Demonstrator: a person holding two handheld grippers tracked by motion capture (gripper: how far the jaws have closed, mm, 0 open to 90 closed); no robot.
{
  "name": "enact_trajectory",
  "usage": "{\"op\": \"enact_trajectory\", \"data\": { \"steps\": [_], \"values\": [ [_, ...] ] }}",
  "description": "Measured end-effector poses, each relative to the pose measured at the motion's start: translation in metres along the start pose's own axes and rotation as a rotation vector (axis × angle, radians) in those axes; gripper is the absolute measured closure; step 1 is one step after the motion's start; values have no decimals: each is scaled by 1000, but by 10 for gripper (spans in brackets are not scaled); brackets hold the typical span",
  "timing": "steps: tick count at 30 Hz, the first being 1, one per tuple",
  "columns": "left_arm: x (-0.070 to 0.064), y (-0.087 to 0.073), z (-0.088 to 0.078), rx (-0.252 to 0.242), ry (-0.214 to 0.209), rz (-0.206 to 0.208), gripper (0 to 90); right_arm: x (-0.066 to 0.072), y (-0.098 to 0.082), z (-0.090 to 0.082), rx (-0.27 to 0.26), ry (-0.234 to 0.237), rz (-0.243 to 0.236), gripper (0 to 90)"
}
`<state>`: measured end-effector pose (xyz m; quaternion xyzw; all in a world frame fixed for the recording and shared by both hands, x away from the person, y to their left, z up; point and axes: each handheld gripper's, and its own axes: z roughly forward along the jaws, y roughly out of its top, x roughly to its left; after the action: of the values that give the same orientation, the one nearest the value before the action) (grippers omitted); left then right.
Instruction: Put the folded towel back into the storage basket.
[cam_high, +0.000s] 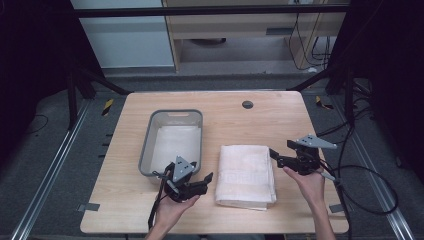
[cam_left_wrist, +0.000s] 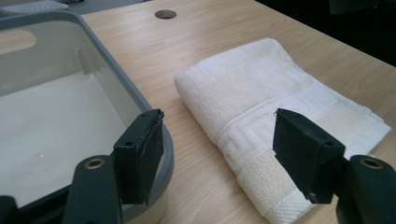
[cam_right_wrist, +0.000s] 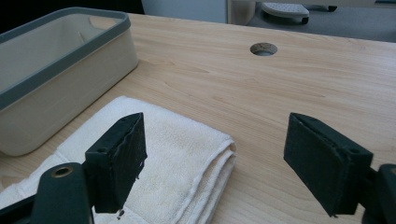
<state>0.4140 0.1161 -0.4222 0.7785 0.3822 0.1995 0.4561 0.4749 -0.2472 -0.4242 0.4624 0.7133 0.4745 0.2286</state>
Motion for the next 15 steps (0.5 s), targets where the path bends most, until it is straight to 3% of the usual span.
{"op": "enact_trajectory", "data": {
  "steps": [12, 15],
  "values": [
    [-14, -8, 15, 48, -28, 24, 327, 2, -4, 7, 39, 9, -25, 224],
    [-17, -9, 18, 60, -35, 28, 327, 0, -10, 11, 22, 32, 0, 240]
  ]
}}
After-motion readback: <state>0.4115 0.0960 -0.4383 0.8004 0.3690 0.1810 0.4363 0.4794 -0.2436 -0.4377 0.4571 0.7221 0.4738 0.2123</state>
